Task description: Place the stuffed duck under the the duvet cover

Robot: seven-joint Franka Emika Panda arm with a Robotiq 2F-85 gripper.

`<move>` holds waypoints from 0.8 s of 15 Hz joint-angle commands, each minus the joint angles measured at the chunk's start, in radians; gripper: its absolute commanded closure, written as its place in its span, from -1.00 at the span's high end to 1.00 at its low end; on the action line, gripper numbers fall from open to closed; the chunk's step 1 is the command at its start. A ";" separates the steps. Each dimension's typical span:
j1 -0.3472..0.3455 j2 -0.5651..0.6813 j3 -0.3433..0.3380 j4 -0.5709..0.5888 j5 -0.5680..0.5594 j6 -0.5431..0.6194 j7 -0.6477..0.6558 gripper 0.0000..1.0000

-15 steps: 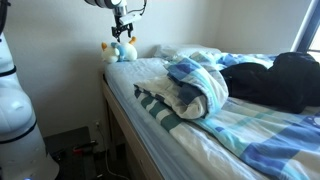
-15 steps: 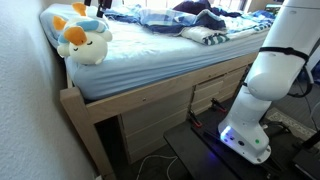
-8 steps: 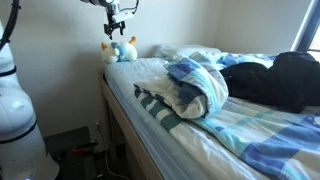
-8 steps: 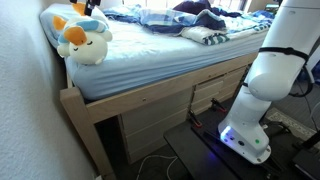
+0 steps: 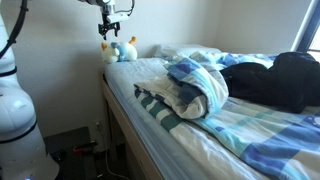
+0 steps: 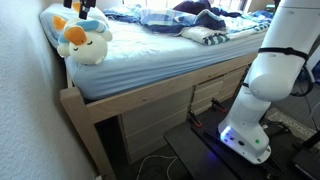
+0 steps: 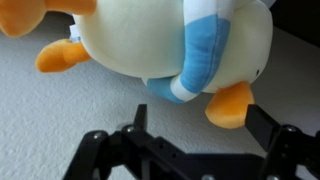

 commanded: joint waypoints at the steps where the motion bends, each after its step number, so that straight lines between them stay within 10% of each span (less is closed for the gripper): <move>1: -0.010 0.034 0.001 0.000 -0.002 -0.008 -0.014 1.00; 3: -0.013 0.052 0.000 -0.001 -0.014 -0.006 -0.015 1.00; 4: -0.015 0.059 0.001 0.000 -0.017 -0.006 -0.017 0.61; 12: -0.012 0.057 -0.002 0.013 -0.112 -0.018 0.040 -0.58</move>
